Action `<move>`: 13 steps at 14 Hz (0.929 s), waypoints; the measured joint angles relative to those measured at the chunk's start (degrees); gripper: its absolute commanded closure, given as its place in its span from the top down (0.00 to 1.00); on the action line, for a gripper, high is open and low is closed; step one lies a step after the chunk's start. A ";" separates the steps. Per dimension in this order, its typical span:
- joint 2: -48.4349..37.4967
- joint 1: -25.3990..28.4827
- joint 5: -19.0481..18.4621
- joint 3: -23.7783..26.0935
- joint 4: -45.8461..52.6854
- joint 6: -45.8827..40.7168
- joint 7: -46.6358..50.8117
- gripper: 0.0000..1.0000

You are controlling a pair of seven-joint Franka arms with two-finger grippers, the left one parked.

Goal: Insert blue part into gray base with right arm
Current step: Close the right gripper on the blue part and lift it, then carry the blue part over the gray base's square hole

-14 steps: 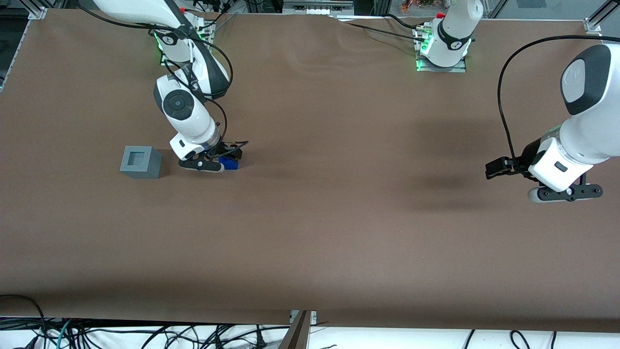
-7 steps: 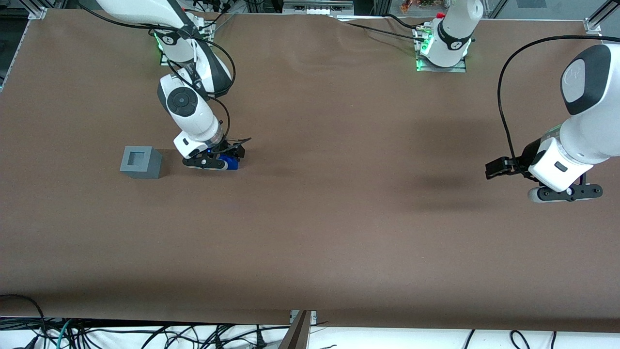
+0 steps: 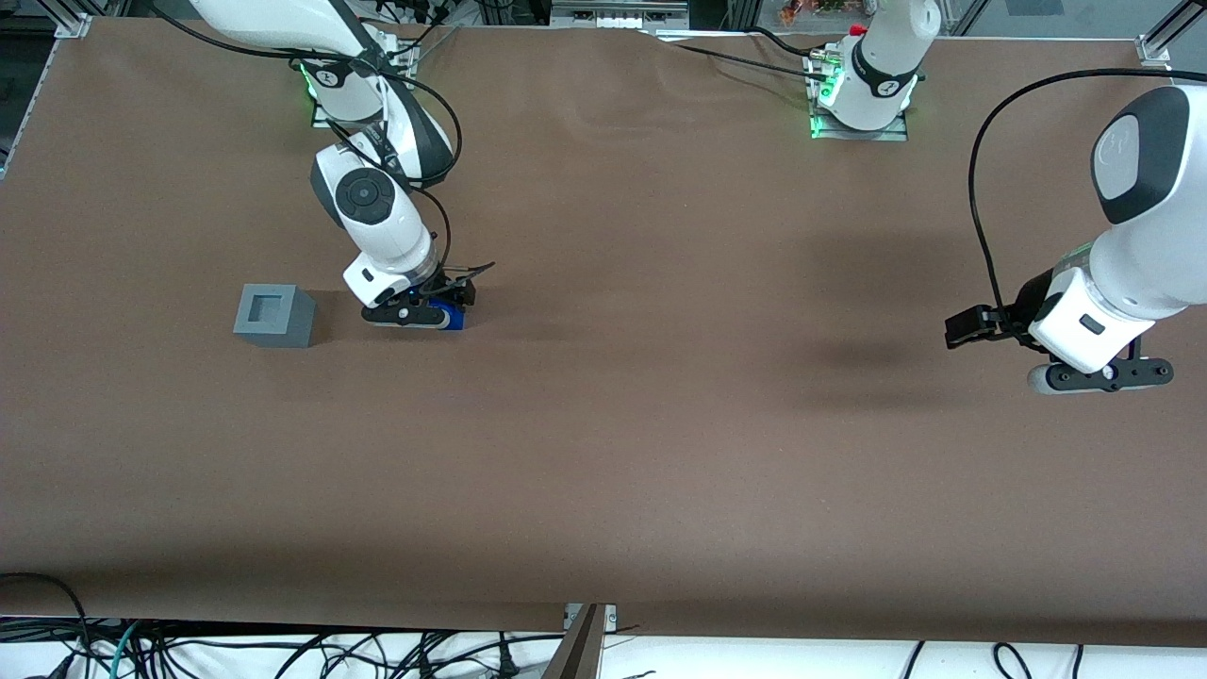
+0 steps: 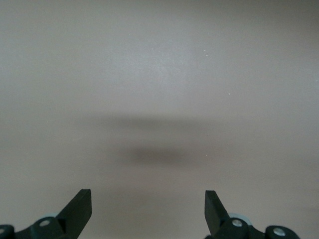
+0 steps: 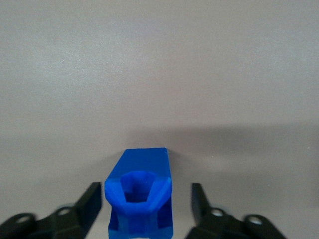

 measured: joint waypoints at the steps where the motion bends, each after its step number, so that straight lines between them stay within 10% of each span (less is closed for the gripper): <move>1: 0.18 0.00 -0.01 0.00 0.00 0.01 0.00 0.22; 9: -0.64 0.01 -0.25 0.00 1.34 -1.68 -0.16 0.12; 13: -4.56 -0.01 -0.34 -0.07 11.24 -20.39 -3.48 0.12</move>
